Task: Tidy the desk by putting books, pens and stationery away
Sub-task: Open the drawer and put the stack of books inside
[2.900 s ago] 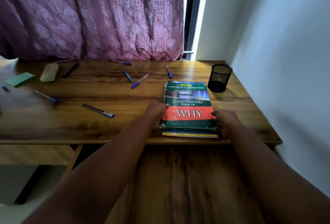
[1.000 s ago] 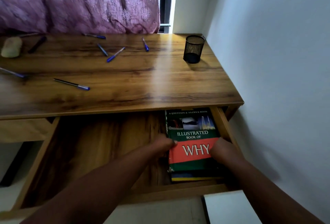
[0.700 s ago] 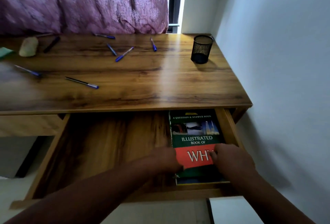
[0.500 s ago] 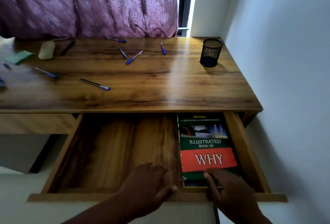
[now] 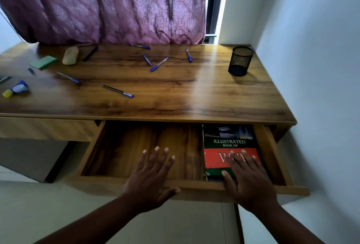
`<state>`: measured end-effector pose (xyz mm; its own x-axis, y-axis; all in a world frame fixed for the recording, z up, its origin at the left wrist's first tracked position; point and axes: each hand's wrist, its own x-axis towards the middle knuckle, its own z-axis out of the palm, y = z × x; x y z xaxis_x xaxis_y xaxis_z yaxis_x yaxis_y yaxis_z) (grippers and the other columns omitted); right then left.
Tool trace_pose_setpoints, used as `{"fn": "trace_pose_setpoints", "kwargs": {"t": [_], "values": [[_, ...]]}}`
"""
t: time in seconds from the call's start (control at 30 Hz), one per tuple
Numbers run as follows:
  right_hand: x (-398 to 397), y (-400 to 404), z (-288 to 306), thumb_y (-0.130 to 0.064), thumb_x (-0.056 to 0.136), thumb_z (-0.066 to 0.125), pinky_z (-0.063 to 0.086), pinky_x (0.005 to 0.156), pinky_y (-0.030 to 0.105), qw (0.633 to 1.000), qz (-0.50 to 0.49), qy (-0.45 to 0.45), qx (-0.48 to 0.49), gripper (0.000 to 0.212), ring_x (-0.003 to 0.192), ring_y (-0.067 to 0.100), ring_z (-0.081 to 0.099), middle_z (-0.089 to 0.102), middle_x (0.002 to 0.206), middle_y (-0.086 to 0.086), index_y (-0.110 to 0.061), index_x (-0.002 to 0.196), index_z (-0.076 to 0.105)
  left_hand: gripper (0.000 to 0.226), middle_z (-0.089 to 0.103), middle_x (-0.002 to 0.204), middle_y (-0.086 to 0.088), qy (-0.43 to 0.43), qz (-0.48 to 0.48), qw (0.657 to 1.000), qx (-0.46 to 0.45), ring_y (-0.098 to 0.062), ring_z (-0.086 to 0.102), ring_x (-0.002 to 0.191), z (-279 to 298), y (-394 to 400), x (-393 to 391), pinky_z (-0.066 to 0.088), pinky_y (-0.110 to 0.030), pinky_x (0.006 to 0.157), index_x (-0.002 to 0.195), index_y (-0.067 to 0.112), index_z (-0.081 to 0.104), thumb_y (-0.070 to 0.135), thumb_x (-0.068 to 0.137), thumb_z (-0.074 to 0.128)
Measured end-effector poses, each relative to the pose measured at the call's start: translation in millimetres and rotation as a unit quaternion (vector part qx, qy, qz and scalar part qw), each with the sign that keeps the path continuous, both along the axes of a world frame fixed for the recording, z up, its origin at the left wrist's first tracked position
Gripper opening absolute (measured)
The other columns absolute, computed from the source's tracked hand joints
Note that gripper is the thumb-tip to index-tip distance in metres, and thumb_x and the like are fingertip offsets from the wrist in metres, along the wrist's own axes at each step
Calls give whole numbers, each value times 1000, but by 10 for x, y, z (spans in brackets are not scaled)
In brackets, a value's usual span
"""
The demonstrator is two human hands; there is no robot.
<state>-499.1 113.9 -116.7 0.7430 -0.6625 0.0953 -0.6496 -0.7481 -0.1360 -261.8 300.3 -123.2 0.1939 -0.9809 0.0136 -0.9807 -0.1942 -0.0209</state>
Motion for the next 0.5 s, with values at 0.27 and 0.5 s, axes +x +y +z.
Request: {"fn": "trace_pose_setpoints", "kwargs": {"t": [0.27, 0.5], "values": [[396, -530, 25, -78, 83, 17, 7, 117, 46, 1000, 7, 7, -25, 91, 147, 28, 4, 9, 159, 9, -17, 151, 15, 90, 18, 158, -12, -31, 34, 999, -10, -30, 8, 147, 2, -558, 361, 11, -52, 114, 148, 15, 26, 79, 85, 23], [713, -934, 80, -94, 64, 29, 12, 113, 51, 997, 39, 46, -42, 121, 146, 35, 9, 10, 158, 16, -8, 149, 18, 97, 18, 158, -11, -24, 62, 997, -45, -31, 10, 147, 36, -950, 586, 10, -55, 114, 149, 14, 27, 83, 80, 28]]}}
